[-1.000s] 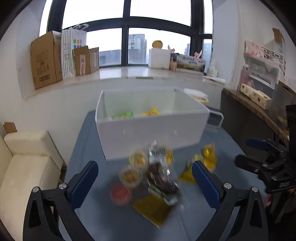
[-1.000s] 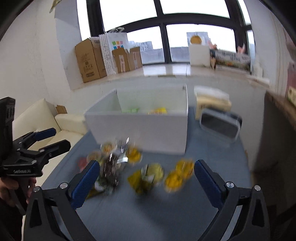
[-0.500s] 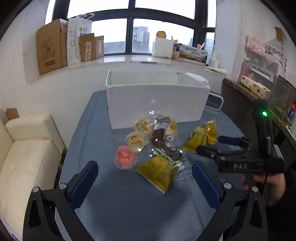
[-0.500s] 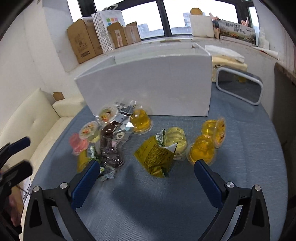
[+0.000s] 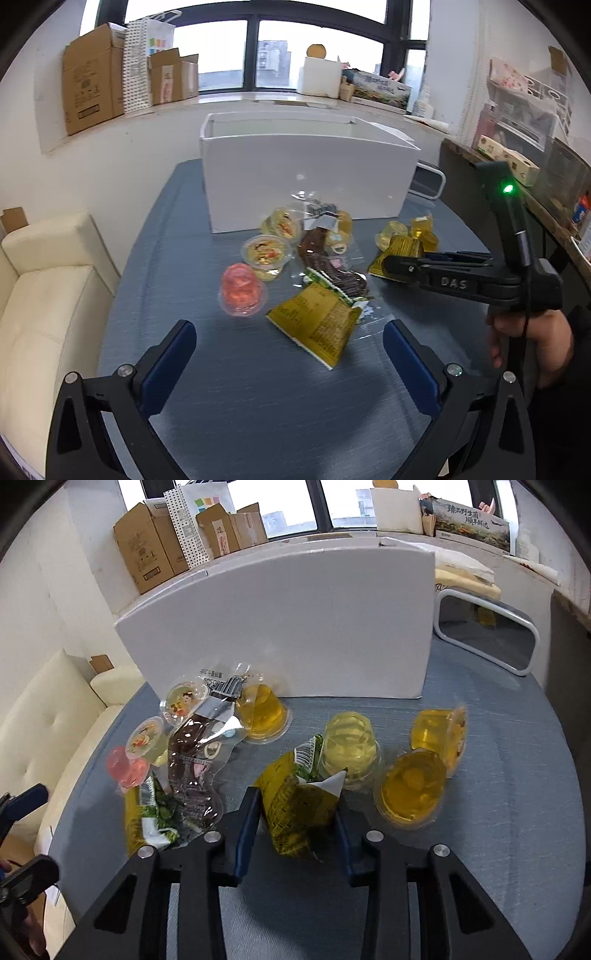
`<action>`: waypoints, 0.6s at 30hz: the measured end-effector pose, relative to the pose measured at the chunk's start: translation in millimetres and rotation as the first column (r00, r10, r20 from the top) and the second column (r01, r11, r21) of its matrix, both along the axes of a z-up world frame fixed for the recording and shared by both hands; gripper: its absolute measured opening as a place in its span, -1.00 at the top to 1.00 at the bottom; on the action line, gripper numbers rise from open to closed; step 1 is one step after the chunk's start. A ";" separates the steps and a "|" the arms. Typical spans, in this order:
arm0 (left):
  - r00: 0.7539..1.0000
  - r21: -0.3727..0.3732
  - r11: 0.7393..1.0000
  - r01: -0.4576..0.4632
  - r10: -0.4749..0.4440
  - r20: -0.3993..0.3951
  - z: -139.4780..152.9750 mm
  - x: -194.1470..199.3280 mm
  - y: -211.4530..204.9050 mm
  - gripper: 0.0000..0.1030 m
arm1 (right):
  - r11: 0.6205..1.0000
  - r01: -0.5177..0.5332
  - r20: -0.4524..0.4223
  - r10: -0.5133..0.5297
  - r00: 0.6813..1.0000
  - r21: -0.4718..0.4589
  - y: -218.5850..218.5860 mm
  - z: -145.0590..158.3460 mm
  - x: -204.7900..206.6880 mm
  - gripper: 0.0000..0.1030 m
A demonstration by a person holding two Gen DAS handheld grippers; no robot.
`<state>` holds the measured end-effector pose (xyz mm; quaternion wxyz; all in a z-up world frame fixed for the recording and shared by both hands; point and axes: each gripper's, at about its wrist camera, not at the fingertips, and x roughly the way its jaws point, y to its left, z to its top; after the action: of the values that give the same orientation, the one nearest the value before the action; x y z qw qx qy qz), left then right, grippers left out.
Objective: Organize snacks
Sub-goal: 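Grasp the yellow-brown packet with the right gripper, then carry the yellow-brown packet into the white box and release it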
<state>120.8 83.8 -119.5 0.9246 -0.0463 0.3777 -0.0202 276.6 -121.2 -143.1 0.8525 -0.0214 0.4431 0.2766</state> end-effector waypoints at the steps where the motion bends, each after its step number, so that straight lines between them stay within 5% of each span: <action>1: 1.000 -0.002 1.000 0.014 -0.014 -0.007 -2.2 2.6 -1.4 -1.00 | 1.000 0.000 0.003 0.000 1.000 0.015 -4.0 3.9 -3.6 0.24; 18: 0.983 0.046 0.992 0.120 -0.112 -0.143 -44.5 71.1 -24.5 -1.00 | 0.996 0.015 0.093 -0.023 0.995 0.086 -51.0 53.2 -47.8 0.24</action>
<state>191.9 59.3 -164.0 0.8940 -0.0002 0.4440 -0.0605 228.7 -172.2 -90.0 0.8751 0.0062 0.3907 0.2856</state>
